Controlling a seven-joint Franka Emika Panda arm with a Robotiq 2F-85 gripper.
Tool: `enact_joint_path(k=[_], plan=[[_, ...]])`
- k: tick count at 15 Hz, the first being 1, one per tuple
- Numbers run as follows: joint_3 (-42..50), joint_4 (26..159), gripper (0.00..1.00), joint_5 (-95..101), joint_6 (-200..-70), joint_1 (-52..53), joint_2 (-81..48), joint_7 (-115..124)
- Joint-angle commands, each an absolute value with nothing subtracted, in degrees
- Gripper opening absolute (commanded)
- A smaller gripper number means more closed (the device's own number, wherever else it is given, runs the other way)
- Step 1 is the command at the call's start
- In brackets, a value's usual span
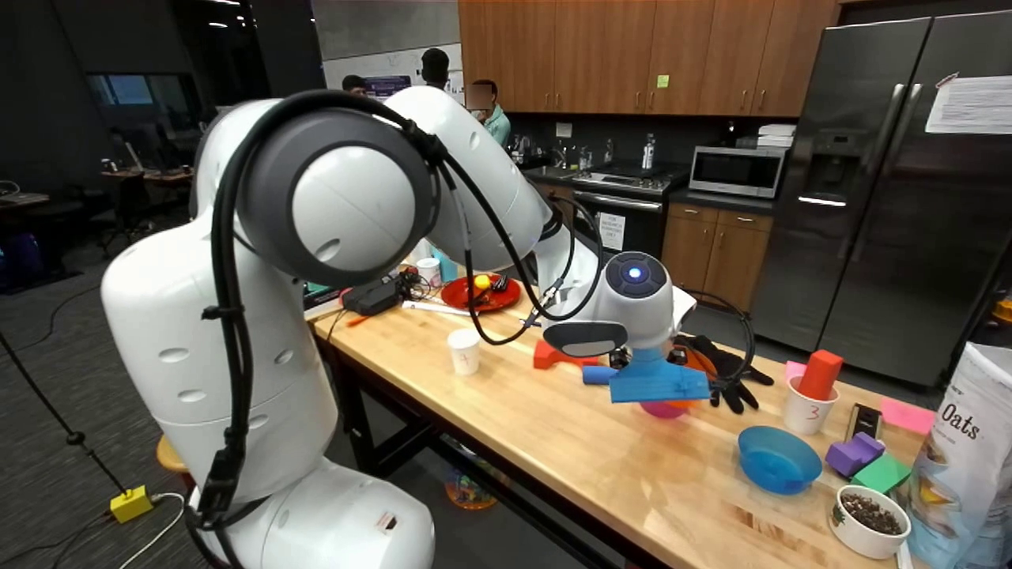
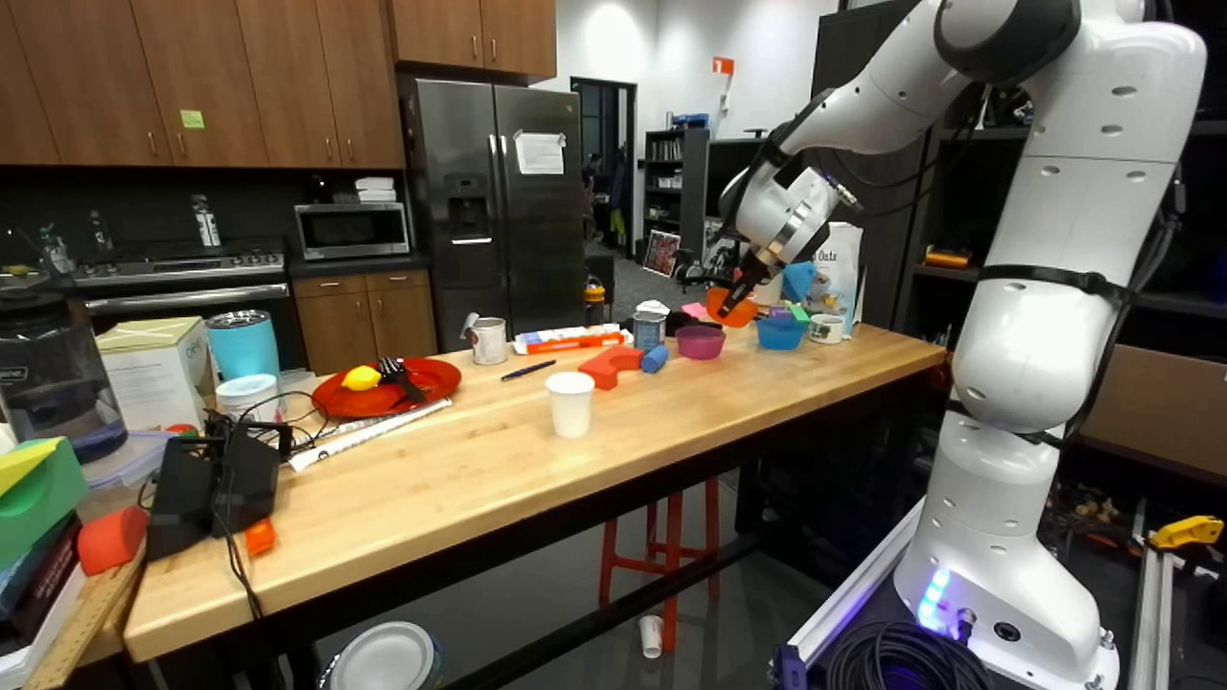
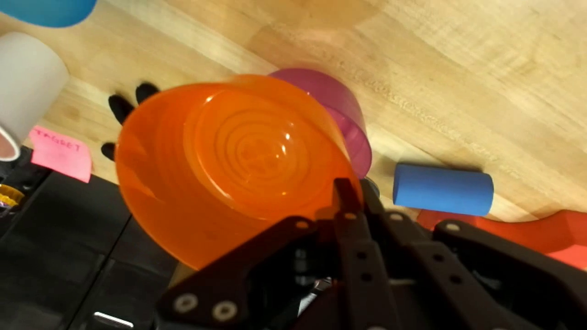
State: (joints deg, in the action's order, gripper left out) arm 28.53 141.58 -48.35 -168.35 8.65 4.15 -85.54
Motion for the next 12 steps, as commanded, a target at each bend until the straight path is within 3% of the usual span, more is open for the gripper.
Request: enact_joint_path(k=[1,12], plan=[[29.4,138.9,0.01,-54.0,-167.6,9.0,0.5,-89.2],[27.0,133.5,0.01,-65.8,-165.8,8.3,-5.2,-101.2]])
